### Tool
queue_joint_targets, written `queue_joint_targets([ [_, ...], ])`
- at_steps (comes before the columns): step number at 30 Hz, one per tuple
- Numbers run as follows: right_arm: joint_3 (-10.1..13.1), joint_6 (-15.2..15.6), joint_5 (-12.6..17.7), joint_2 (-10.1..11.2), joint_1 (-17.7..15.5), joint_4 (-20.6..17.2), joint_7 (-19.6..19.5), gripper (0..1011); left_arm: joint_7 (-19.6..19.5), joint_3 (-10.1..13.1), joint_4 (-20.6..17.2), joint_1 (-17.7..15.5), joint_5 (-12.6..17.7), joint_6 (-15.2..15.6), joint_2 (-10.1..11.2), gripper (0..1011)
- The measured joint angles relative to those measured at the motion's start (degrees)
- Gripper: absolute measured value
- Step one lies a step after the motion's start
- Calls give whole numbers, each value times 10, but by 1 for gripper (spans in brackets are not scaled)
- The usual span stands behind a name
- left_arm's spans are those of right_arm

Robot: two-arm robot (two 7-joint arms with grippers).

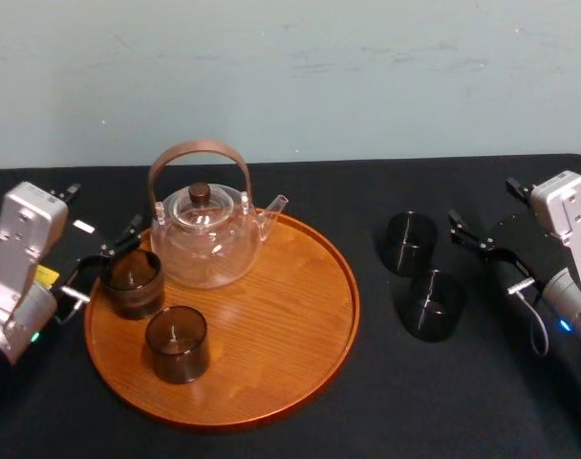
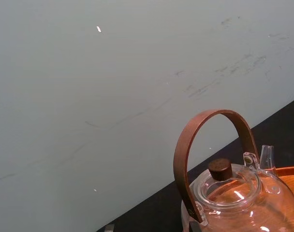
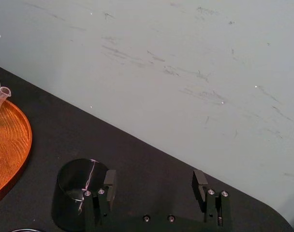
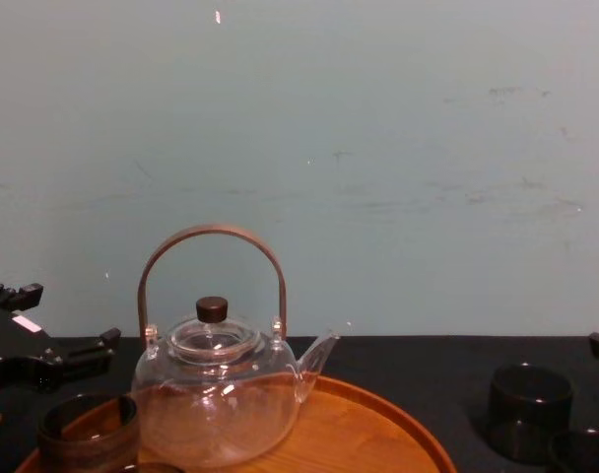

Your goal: Pick up the glass from the table and place it on the tray.

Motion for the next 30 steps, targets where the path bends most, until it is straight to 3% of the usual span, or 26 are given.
queue_joint_targets([
  [30,0,0,0,0,0,0,0,1002,0,0,0,0,0,0,0,1001],
])
